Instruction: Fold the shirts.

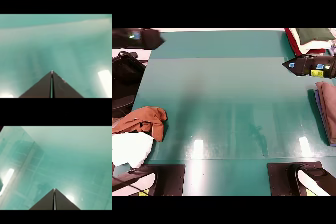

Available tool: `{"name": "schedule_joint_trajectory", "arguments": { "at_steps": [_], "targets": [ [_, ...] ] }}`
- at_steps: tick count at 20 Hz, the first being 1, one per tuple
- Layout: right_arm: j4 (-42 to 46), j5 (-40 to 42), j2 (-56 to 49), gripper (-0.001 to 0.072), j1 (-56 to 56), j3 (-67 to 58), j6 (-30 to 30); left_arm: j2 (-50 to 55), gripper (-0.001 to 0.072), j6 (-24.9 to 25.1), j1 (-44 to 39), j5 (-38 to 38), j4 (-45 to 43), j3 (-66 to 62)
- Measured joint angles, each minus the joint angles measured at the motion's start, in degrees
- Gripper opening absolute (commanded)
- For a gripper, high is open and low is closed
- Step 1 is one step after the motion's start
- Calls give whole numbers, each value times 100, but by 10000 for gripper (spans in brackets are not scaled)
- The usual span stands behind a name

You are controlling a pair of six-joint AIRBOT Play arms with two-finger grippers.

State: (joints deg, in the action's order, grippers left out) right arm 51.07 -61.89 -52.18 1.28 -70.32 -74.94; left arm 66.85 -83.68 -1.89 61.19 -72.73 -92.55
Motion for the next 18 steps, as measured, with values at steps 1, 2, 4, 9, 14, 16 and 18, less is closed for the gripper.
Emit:
{"name": "schedule_joint_trajectory", "arguments": {
  "at_steps": [1, 2, 4, 9, 14, 16, 18],
  "targets": [
    [0, 2, 0, 16, 0, 0, 0, -208, 31, -2, 166, 260, -304, 181],
    [0, 2, 0, 17, 0, 0, 0, -424, 39, -4, 350, 525, -595, 448],
    [0, 17, 0, 17, 0, 0, 0, -741, 649, -15, 706, 933, -1049, 1137],
    [-2, 37, 0, 17, 0, 4, 0, -1034, 660, -98, 1303, 780, -1587, 3163],
    [0, 42, 0, 17, 0, 4, 0, -1086, 327, -280, 1449, 109, -1786, 4284],
    [-2, 44, 0, 17, 0, 4, 0, -1093, 57, -345, 1464, 42, -1812, 4402],
    [-7, 44, 0, 17, 0, 2, 0, -1095, 28, -389, 1478, 79, -1829, 4367]
  ]
}}
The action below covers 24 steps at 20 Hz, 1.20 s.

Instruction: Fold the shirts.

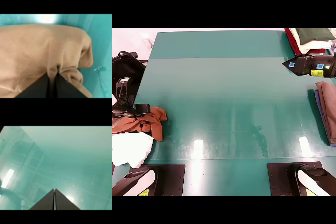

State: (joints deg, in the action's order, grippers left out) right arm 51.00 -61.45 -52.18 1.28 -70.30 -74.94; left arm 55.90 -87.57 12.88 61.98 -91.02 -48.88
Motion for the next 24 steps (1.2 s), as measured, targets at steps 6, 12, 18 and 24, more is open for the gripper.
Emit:
{"name": "schedule_joint_trajectory", "arguments": {
  "at_steps": [6, 12, 18, 24],
  "targets": [
    [-26, -2, 0, 16, 0, -697, 0, -304, 26, -42, -455, 238, 328, -1947],
    [-2, -2, 0, 16, 0, -1897, -39, -240, 25, 94, -2420, 363, 431, -4232],
    [13, -2, 2, 16, 0, -2527, -57, 922, 33, 348, -4522, 452, 343, -4878],
    [15, -61, 2, 16, 0, -2643, -70, 2516, 556, 492, -5403, 435, 704, -4972]
  ]
}}
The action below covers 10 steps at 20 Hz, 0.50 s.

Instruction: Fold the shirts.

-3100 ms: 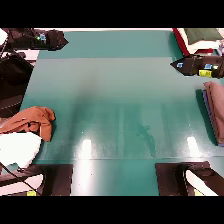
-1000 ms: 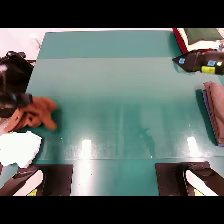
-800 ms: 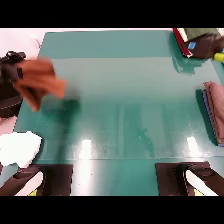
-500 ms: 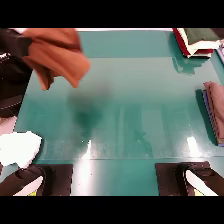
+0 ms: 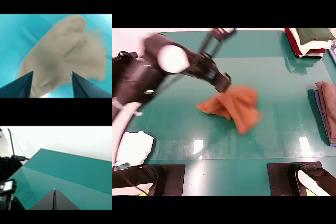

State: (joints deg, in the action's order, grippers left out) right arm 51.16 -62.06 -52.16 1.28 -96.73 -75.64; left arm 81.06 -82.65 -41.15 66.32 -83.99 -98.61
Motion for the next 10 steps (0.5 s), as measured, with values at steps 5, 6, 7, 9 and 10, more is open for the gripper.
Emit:
{"name": "schedule_joint_trajectory", "arguments": {
  "at_steps": [5, 6, 7, 9, 10],
  "targets": [
    [0, -79, 0, 16, 0, -15, 0, 354, 556, -295, 1084, 177, 262, 155],
    [0, -118, -2, 16, 0, -15, 0, 378, 556, -352, 1401, 216, 424, 306],
    [-2, -144, -11, 17, 0, -15, 0, 389, 556, -400, 1744, 208, 671, 520],
    [-2, -240, -55, 16, 0, -15, 0, 420, 556, -461, 2326, 116, 1145, 1084],
    [-4, -293, -92, 16, 0, -15, 0, 424, 556, -479, 2524, 26, 1405, 1381]
  ]
}}
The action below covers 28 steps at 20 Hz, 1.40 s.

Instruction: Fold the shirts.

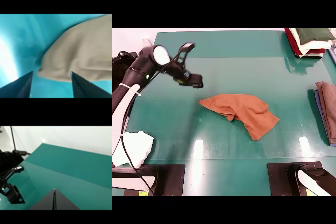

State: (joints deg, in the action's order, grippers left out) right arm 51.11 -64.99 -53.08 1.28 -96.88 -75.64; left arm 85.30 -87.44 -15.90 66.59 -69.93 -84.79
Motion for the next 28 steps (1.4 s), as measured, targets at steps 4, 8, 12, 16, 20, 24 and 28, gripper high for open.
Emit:
{"name": "schedule_joint_trajectory", "arguments": {
  "at_steps": [4, 8, 12, 16, 20, 24, 28],
  "targets": [
    [-22, -229, -190, 16, 0, 0, 0, 68, 556, -37, 396, -483, 693, 1021],
    [-28, -431, -293, 16, 0, 212, -46, 264, 534, 94, 374, -756, 1320, 1377],
    [-11, -542, -63, 17, 289, 1123, -166, 385, 30, 195, 203, -1010, 1519, 1458],
    [17, -1043, 181, 262, 1327, 2520, -273, 420, 29, 243, 302, -1016, 1580, 1259],
    [219, -1381, 153, 438, 2450, 4251, -293, 428, 29, 402, 352, -813, 1596, 868],
    [186, -1084, -348, 433, 2789, 5707, -282, 431, 29, 466, 365, -737, 1596, 706],
    [-59, -299, -1062, 410, 2184, 6297, -249, 433, 29, 487, 369, -702, 1593, 660]
  ]
}}
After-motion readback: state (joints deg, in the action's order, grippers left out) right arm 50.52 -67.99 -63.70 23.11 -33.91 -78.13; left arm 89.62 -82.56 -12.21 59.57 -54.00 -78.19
